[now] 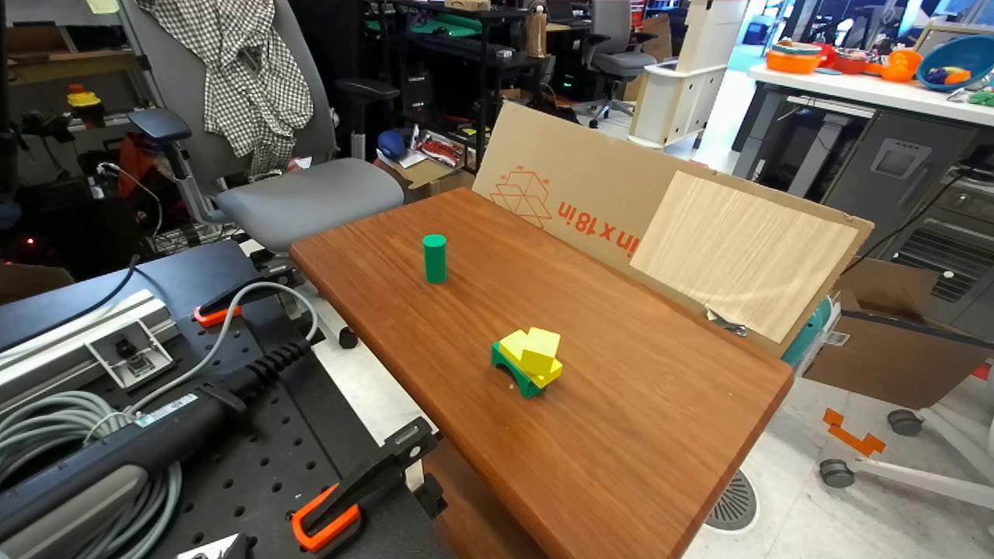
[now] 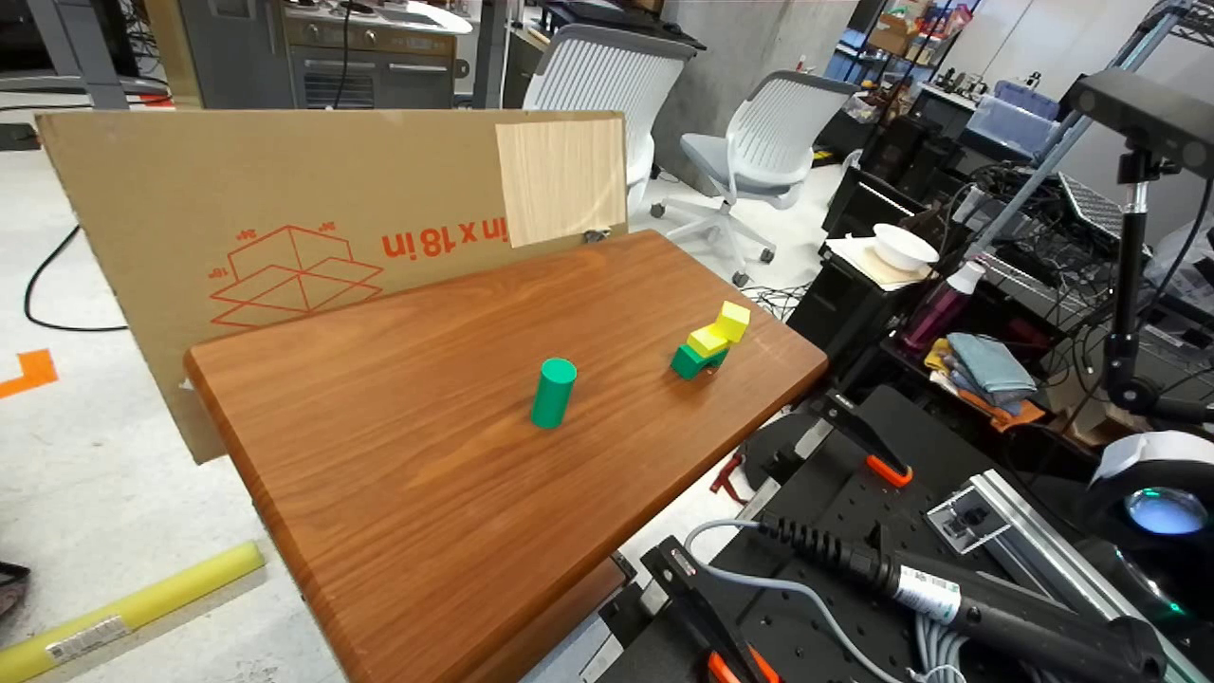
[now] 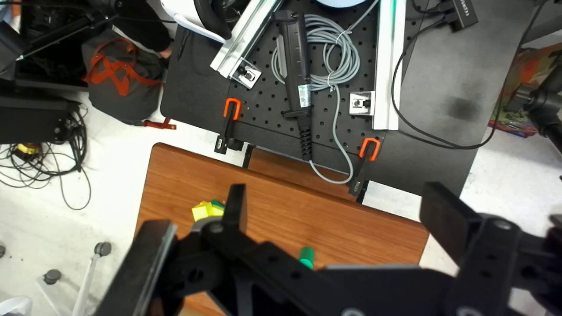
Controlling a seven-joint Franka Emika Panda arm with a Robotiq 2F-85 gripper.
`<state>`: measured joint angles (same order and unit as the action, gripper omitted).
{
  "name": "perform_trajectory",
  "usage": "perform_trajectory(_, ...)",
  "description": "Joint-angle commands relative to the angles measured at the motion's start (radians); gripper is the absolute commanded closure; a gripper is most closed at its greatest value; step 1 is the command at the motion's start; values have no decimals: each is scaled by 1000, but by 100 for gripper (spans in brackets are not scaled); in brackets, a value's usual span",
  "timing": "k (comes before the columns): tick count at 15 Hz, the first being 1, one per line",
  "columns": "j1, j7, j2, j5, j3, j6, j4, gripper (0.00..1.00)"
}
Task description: Put the green block on the yellow blocks
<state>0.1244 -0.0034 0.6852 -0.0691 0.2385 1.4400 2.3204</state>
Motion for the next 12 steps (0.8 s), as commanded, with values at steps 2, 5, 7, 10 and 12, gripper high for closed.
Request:
perform_trajectory(2,20,14,8,-3,-44,137,90,0)
perform_trajectory(5,13,-1,-36,-22,-61,343,183,0)
perform_trajectory(7,3,-5,-96,-6,-89,513,241,0)
perform_trajectory(10,-21,6,-266,-10,-112,740,297,0)
perform_trajectory(12,-41,26,-393,-16,-120,883,313,0)
